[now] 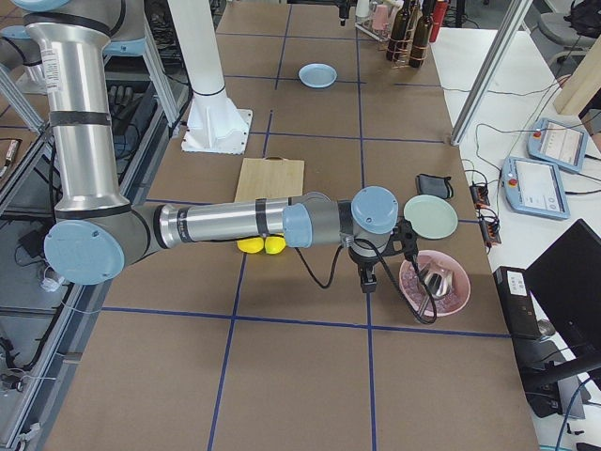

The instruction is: Pick orange to plate

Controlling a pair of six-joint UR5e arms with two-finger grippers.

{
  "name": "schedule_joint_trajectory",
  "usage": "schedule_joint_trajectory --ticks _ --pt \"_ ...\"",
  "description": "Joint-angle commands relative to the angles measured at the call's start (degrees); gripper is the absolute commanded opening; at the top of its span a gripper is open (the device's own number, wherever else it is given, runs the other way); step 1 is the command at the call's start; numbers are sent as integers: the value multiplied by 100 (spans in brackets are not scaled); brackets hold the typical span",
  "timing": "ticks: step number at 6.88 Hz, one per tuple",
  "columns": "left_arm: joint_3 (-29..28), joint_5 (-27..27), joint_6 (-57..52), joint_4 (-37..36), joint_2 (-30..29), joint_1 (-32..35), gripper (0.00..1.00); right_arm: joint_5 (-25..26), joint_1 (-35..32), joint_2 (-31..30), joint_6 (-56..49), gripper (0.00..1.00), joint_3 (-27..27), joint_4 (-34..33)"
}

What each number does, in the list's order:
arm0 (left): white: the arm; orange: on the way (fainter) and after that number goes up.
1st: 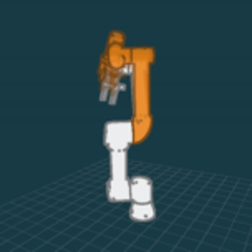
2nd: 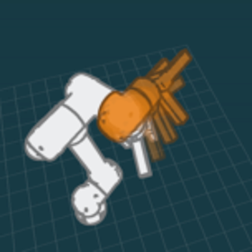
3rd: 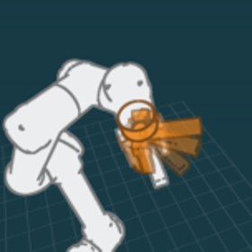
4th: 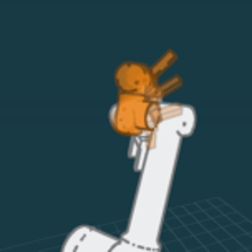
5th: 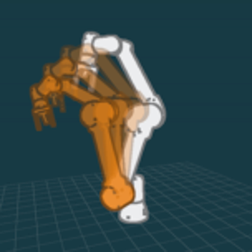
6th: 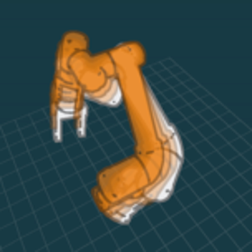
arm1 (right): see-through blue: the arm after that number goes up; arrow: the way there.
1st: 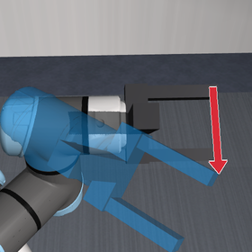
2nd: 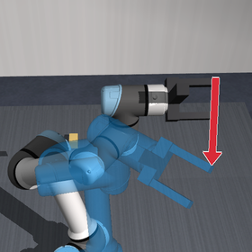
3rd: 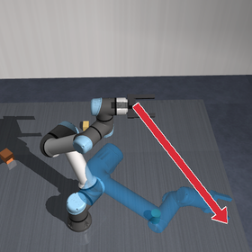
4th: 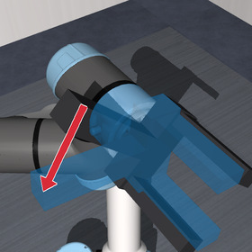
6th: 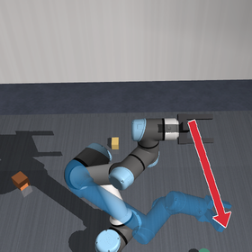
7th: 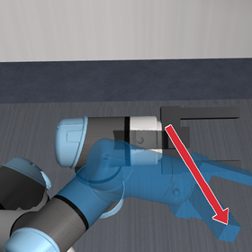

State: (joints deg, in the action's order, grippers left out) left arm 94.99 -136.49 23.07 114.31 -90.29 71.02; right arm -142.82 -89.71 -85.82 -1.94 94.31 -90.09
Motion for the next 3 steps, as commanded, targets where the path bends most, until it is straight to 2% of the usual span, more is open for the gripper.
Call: schedule_joint_trajectory --ticks 1,3 --pt "429 400 2044 635 213 -857 99 -9 15 12 1 100 17 0" --pt "564 1007 3332 1143 388 -1780 98 -9 24 12 1 100 -1 0"
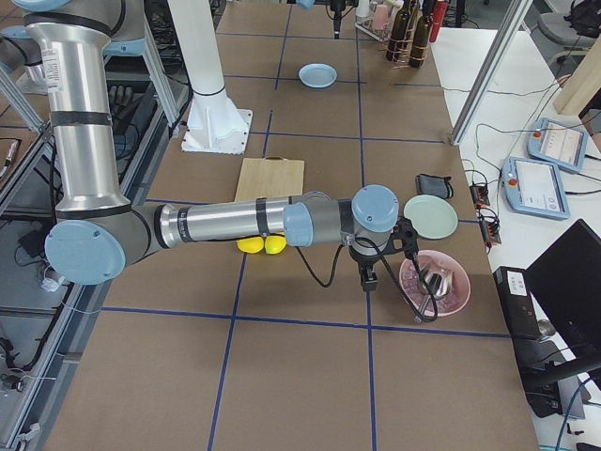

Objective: Pick orange to plate
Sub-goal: 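Reach the left gripper down and grasp the rim of the light blue plate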

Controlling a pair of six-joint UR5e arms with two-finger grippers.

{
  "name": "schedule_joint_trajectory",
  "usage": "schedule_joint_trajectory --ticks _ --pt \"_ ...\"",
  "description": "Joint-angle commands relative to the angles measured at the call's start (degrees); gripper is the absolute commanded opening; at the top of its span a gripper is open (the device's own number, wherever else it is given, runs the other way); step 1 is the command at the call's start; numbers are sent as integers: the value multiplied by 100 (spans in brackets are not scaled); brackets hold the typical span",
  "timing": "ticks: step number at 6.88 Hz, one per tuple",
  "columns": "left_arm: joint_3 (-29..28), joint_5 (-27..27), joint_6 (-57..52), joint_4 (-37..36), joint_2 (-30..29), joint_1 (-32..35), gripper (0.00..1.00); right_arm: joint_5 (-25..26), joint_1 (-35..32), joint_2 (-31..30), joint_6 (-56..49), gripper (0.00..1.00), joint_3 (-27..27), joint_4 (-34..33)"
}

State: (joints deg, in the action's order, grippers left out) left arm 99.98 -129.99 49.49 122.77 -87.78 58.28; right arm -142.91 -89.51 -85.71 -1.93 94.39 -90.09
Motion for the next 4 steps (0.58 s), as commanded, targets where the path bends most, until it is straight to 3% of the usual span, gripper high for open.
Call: schedule_joint_trajectory --ticks 1,4 --pt "4 699 1268 605 164 -841 98 -9 4 1 0 100 -9 0" --pt "-180 1177 1774 757 164 -1380 95 -9 4 1 17 100 -17 0"
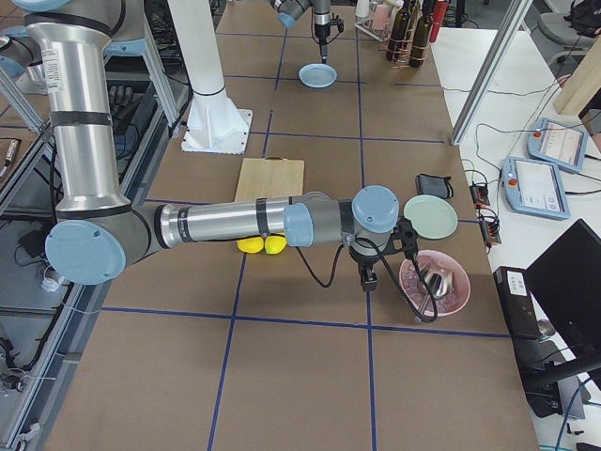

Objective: Pick orange to plate
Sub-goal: 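Reach the left gripper down and grasp the rim of the light blue plate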

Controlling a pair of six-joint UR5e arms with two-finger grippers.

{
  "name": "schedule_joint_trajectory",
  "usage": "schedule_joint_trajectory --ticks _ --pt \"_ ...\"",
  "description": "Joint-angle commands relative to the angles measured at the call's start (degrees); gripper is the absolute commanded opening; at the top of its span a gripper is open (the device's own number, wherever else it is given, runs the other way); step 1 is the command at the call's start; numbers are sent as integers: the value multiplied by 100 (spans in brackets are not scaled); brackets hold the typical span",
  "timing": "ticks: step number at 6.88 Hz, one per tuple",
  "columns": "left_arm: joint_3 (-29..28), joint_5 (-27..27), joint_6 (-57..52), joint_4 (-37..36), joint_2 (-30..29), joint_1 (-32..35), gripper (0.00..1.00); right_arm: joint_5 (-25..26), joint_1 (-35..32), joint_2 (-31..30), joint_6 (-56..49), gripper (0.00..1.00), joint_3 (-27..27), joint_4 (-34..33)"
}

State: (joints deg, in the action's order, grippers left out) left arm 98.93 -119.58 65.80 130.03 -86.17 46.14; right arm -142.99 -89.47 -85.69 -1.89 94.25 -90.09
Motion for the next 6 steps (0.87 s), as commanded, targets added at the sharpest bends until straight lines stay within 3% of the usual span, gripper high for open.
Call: schedule_joint_trajectory --ticks 1,2,6 --pt "-111 145 152 31 4 -271 94 -9 0 0 205 100 23 0" --pt "-120 137 152 31 4 -290 88 -18 0 0 224 100 32 0" --pt "-94 137 143 31 4 -290 2 -18 0 0 224 100 23 0"
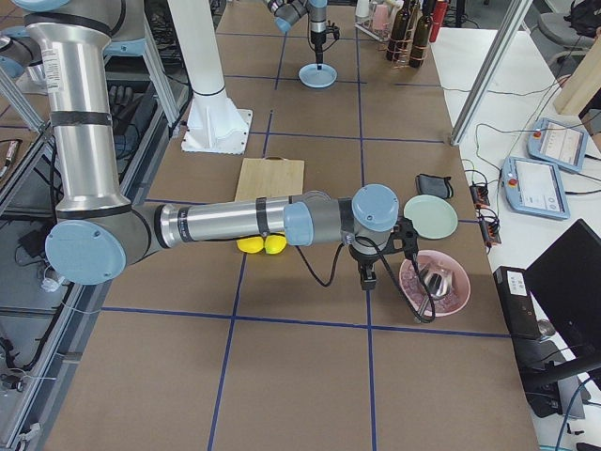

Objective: Pick orange to plate
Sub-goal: 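Reach the left gripper down and grasp the rim of the light blue plate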

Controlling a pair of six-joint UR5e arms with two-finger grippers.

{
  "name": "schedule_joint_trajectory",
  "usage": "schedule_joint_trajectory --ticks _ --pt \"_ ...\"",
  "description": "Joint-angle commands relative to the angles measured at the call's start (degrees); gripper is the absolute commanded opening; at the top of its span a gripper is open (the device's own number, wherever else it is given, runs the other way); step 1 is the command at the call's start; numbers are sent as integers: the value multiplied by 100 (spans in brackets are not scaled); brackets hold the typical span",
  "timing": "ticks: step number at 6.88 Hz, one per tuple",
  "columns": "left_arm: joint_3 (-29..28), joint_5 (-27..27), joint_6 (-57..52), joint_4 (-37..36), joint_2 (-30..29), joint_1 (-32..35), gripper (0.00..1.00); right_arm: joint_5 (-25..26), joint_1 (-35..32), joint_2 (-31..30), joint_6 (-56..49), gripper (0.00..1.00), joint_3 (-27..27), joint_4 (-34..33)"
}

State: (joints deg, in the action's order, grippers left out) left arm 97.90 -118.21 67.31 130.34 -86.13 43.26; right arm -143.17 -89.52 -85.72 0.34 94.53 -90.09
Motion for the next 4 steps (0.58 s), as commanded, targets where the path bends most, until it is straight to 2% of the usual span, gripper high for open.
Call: schedule_joint_trajectory --ticks 1,2,3,4 --pt "88 -9 2 -9 0 7 0 0 4 -6 1 100 4 0" --pt "246 -70 -7 -17 26 85 0 0 -4 3 10 100 13 0" --pt "761 -105 -59 -52 383 138 0 0 4 3 27 100 57 0" --pt "992 -706 -60 -166 413 374 0 -9 4 3 27 100 92 0"
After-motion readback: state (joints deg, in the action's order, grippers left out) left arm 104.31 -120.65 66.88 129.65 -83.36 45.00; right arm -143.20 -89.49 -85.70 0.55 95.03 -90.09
